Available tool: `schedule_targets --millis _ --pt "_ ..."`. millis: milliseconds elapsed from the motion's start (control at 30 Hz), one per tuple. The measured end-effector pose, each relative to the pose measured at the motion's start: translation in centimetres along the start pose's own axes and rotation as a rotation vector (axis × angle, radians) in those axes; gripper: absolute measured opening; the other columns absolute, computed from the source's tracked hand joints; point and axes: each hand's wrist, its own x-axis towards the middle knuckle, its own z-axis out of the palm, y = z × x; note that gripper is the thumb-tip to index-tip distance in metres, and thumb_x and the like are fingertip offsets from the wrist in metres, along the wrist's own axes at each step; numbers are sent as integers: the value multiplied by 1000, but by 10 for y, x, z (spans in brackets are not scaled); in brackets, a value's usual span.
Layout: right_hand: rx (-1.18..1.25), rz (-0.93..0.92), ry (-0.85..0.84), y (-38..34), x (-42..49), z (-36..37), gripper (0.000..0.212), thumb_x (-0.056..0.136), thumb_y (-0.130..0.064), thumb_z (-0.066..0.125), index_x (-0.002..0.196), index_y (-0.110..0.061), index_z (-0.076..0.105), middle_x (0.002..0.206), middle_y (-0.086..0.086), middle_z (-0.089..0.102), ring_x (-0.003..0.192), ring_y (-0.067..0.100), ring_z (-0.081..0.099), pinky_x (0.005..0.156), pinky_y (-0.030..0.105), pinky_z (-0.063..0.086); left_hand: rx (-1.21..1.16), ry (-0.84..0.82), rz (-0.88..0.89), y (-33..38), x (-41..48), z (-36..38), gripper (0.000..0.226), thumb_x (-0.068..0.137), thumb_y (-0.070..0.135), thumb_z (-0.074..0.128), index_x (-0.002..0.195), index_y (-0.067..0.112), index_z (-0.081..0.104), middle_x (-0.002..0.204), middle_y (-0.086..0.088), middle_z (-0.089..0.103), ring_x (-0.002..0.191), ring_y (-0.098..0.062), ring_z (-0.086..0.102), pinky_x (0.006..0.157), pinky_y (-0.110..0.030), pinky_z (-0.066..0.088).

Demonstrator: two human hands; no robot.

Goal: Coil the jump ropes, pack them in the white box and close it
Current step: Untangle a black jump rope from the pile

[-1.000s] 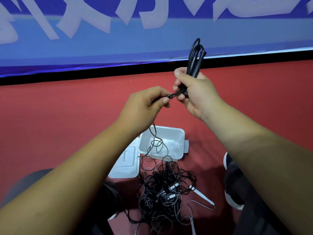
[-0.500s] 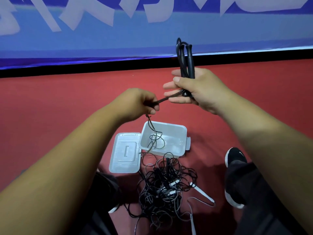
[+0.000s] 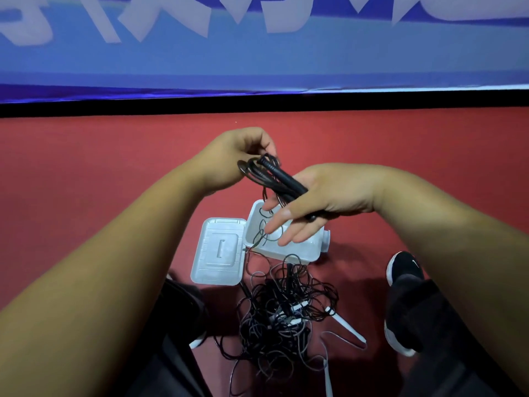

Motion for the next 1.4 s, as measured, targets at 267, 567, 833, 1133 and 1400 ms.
schedule_targets --millis 267,567,833,1133,1400 --pt "-175 120 -108 2 18 3 9 108 -7 55 113 -6 48 109 26 77 89 36 79 68 31 64 114 -152 61 16 -4 -7 25 89 7 78 111 19 80 102 4 70 99 -11 67 99 -29 52" --pt "-195 126 272 22 29 -26 27 109 -23 59 125 -3 49 102 21 79 53 14 57 48 25 54 728 -166 316 20 -12 1 32 93 30 55 117 24 76 94 4 61 85 -13 57 80 -31 46" --pt "-146 -48 632 27 43 -36 10 102 -17 67 104 -10 60 83 10 68 56 17 56 42 26 43 395 13 -117 -4 -6 16 13 92 23 80 104 22 76 81 4 76 73 -10 70 75 -28 56" --pt "-128 -164 754 25 55 -26 12 103 -18 66 97 -14 57 76 9 61 50 17 60 41 28 46 -238 181 -341 1 7 29 4 95 7 60 96 3 61 75 -9 57 63 -24 66 79 -44 61" --pt "-137 -168 539 26 46 -8 9 107 -17 62 101 -20 57 81 12 54 65 29 75 66 46 66 -286 132 -241 11 -1 21 29 102 46 62 128 33 67 68 -7 58 43 -19 37 59 -37 55"
